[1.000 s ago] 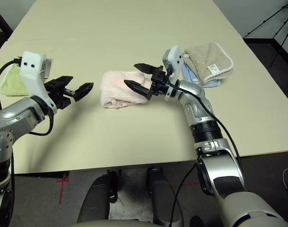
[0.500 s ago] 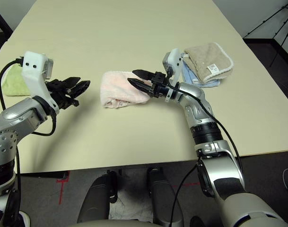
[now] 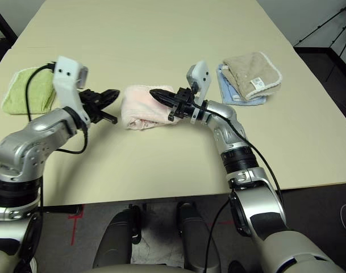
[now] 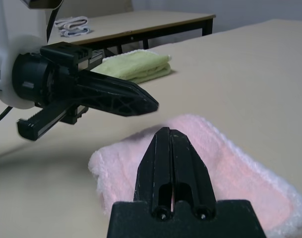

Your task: Fold the towel and set it aside.

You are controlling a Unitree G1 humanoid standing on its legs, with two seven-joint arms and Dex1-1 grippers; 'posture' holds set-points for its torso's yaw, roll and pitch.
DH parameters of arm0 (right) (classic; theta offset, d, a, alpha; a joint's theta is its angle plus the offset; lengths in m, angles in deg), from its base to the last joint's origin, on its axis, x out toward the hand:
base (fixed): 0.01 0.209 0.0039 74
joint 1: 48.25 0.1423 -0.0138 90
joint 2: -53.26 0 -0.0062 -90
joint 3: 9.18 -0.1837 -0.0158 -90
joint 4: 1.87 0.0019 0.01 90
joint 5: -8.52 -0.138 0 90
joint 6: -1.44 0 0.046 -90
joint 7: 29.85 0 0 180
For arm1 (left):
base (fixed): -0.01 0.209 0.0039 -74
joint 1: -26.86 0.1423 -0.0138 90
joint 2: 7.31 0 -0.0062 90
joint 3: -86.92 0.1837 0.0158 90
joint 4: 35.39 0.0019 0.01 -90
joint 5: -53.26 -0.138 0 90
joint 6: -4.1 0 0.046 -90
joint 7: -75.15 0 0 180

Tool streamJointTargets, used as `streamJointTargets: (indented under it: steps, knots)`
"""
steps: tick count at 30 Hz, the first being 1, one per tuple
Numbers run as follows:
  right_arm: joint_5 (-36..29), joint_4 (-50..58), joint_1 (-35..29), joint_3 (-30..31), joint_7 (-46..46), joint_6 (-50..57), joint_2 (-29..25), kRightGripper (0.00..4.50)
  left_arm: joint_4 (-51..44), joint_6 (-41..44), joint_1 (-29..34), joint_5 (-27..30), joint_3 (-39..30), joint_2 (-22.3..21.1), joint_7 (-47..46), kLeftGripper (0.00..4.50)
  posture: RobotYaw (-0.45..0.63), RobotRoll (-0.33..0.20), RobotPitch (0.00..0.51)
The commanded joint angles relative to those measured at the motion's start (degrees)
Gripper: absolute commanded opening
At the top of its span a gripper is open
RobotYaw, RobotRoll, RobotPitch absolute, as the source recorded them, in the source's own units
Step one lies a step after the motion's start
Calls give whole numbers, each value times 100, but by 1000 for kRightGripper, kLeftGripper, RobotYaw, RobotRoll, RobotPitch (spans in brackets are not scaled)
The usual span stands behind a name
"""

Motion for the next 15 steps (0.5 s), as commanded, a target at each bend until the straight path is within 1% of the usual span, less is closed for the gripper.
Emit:
streamJointTargets:
  steps: [1,3,7,11,15]
  knots:
    - [182,-178,-88,95,34,-147,-12,28,-265,95,163,-84,256,82,209,0,-63,0,212]
    - [238,-246,-106,108,51,-189,-3,28,-391,179,262,-90,313,104,263,0,-62,0,212]
    - [374,-418,-133,142,87,-272,-3,28,-671,285,480,-185,521,-35,458,0,-54,0,216]
    - [572,-760,-124,193,108,-431,-18,28,-699,75,728,-732,928,-513,706,0,-43,0,217]
    - [655,-938,-80,178,112,-491,16,28,-525,-106,873,-1065,956,-649,757,0,-42,0,216]
